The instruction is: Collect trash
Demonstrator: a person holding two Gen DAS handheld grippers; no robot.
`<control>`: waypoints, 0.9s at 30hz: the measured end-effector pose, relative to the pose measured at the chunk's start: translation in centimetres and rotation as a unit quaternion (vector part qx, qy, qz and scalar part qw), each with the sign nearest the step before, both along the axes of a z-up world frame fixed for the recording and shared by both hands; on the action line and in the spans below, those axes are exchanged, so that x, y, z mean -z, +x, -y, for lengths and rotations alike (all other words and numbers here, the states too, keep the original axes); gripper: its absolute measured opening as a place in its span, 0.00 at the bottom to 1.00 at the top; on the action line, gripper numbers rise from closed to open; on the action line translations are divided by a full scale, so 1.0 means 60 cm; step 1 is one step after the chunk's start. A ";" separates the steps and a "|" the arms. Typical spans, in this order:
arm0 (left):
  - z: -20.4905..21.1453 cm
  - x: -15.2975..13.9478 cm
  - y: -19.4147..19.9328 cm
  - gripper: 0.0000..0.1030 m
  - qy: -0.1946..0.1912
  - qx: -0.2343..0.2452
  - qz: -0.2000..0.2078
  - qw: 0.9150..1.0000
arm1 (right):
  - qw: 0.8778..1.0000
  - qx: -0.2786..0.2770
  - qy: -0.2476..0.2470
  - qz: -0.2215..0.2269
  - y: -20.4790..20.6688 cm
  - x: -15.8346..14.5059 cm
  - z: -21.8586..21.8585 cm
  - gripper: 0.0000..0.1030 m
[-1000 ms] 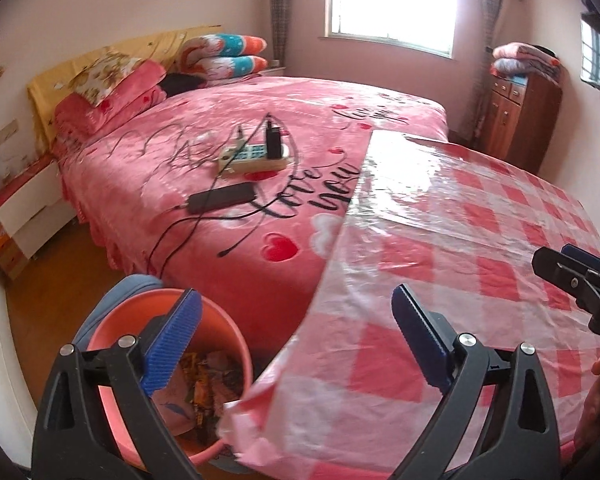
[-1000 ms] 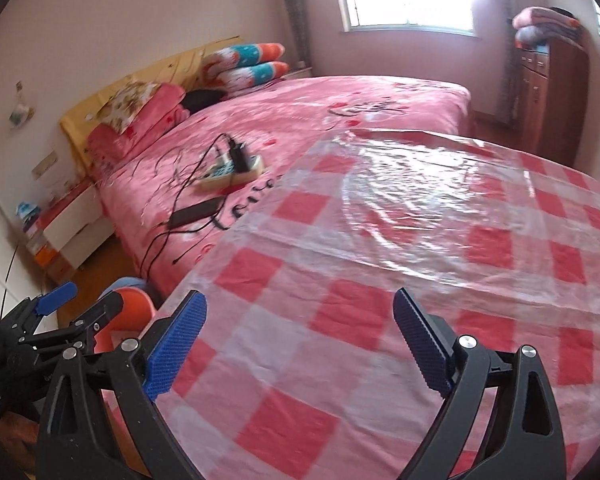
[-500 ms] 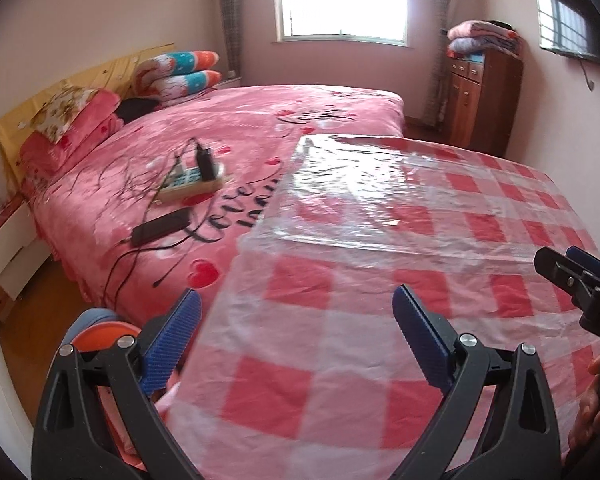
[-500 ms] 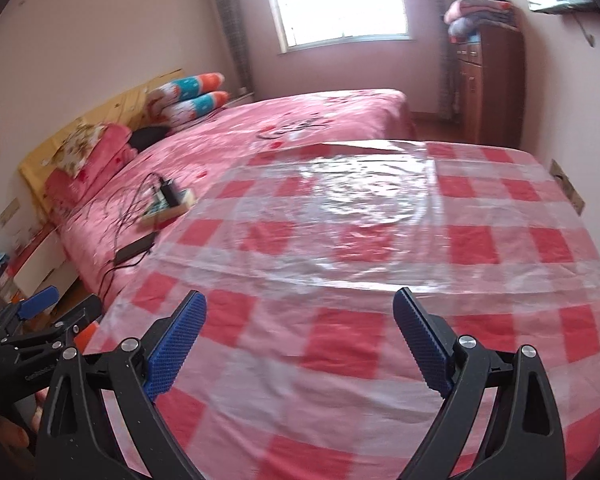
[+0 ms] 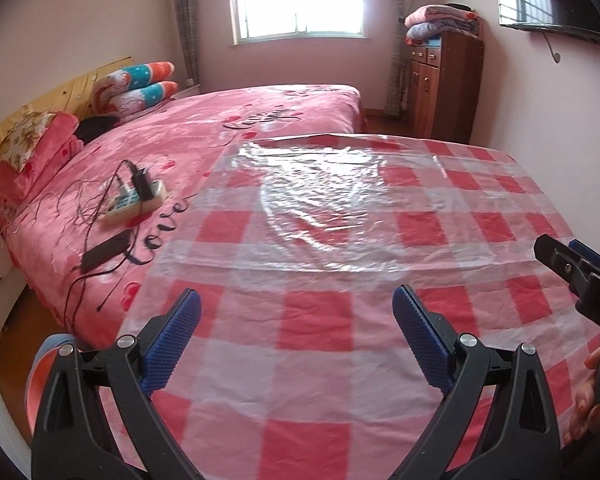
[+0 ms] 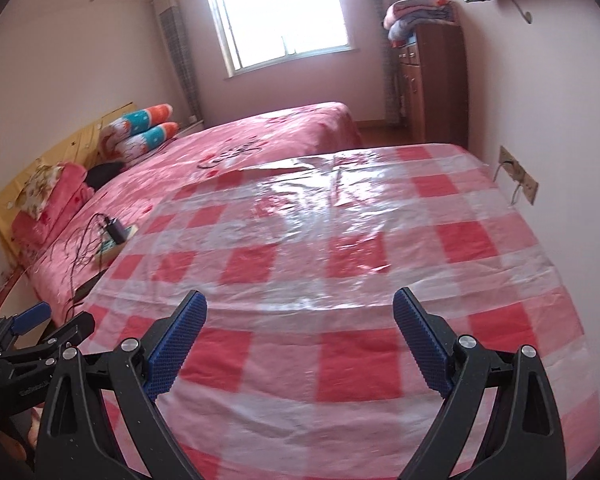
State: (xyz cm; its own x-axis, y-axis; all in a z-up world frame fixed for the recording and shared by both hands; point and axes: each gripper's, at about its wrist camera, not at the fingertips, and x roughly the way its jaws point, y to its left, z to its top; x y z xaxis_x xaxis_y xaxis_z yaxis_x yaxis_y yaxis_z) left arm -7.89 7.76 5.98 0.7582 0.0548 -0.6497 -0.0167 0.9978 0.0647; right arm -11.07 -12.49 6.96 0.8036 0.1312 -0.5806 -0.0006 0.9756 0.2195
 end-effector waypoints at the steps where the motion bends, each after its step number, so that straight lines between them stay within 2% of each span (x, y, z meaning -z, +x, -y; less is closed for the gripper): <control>1: 0.008 0.000 0.002 0.94 0.000 0.004 0.002 1.000 | 1.000 0.004 -0.002 0.001 0.000 0.000 0.006 0.91; 13: 0.067 0.000 0.031 0.94 -0.028 0.028 0.007 0.999 | 0.998 0.047 -0.031 0.017 -0.005 0.003 0.059 0.91; 19: 0.085 -0.001 0.028 0.94 -0.023 0.037 0.024 0.999 | 0.998 0.049 -0.039 0.016 -0.006 0.005 0.065 0.91; 27: 0.090 0.003 0.033 0.94 -0.027 0.029 0.017 0.999 | 0.998 0.043 -0.045 0.009 -0.004 0.009 0.061 0.90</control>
State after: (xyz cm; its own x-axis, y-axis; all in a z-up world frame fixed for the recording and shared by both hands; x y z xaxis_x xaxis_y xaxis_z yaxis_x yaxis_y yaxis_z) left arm -5.93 2.37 5.80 0.7808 -0.0237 -0.6243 0.0400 0.9991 0.0121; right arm -11.30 -16.15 6.41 0.8203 0.0088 -0.5719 0.0813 0.9879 0.1318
